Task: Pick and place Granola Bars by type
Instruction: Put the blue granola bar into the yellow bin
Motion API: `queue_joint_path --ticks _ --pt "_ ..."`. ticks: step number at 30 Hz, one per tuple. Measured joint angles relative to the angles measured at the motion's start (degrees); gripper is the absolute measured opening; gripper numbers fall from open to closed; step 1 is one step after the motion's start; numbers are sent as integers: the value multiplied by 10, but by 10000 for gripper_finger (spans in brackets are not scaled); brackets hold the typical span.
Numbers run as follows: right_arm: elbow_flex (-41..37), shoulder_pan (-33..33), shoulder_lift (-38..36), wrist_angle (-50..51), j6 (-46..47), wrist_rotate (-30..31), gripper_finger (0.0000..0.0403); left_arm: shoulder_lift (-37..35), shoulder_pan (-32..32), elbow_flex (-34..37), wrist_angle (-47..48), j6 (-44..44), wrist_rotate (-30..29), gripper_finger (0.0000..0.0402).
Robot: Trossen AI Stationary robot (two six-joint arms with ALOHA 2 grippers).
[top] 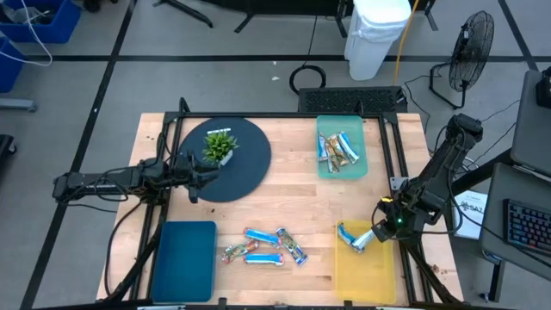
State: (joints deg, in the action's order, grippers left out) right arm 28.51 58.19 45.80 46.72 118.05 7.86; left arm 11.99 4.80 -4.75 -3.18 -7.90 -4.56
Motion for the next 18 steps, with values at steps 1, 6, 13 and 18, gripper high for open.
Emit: queue_joint_path --ticks 1,6,13,18 --pt "0 0 0 -1 -10 9 10 0 0 0 0 0 0 132" --pt "0 0 0 -27 -84 62 43 0 0 0 0 0 0 132" --pt "0 0 0 -39 -95 114 125 0 0 0 0 0 0 132" --pt "0 0 0 -71 -158 220 163 0 0 0 0 0 0 132"
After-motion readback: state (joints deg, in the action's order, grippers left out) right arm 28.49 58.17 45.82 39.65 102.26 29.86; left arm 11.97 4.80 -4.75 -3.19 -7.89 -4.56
